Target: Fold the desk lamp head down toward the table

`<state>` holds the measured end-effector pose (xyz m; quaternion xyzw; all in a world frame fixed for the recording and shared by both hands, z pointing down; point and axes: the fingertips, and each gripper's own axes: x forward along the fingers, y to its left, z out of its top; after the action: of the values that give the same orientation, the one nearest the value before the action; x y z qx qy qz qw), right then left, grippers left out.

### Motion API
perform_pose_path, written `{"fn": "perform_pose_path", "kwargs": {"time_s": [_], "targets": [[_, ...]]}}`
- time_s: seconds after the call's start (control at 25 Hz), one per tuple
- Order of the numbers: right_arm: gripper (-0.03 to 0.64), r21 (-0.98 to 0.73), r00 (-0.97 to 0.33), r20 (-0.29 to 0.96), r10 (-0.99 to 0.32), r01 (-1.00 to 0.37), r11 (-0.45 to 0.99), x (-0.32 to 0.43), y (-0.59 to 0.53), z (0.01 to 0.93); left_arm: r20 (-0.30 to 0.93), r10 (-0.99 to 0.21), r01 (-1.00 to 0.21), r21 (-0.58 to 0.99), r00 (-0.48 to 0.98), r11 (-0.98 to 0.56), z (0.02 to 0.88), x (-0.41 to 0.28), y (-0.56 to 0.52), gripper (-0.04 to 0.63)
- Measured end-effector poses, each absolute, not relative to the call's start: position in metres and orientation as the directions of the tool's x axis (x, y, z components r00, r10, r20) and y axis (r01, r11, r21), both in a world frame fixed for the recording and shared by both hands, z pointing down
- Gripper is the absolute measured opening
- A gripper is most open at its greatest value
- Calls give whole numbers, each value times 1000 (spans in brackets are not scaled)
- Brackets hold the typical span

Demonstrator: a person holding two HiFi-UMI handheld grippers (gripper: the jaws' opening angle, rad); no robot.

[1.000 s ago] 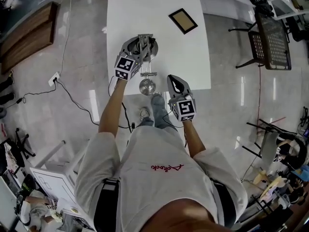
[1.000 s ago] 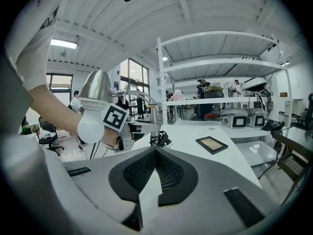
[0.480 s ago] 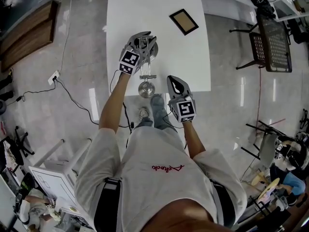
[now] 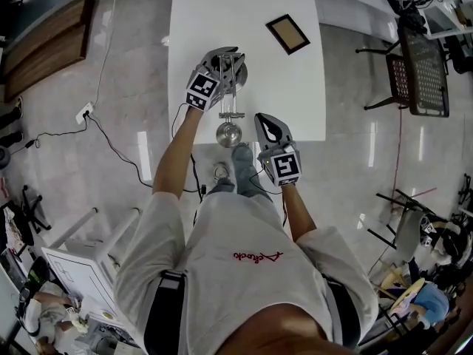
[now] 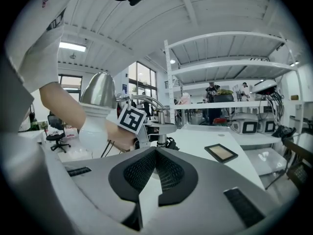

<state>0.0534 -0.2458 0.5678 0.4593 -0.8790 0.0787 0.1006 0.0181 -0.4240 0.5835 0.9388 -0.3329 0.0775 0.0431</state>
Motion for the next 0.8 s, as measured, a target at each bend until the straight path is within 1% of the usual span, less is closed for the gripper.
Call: {"fn": "perform_pose_path", "kwargs": {"time_s": [0.16,0.28,0.36,0.6,0.76,0.8], "targets": [[18,80,-617,225,-754,-759,646,38,-246,549,165,-605,-616,23,779,-787,584,18,-423,124],[18,156,-642,188,-743,-727,668,34,-252,531,156,-579,-589,30,800,-807,584,19,-422,127],[18,247,-656,168,-736,-695,676,33,-255,519,153,-565,-576,33,811,-817,584,20,-422,127],[18,591,-690,182,-700,-493,639,19,-244,502,149,-525,-536,43,838,-843,584,20,-420,129],[21,703,-704,176,-688,-399,588,11,-242,496,156,-509,-521,52,847,-852,585,20,-418,129],[73,718,-705,173,-688,-387,578,10,-242,495,157,-508,-521,53,847,-852,585,20,-418,129]]}}
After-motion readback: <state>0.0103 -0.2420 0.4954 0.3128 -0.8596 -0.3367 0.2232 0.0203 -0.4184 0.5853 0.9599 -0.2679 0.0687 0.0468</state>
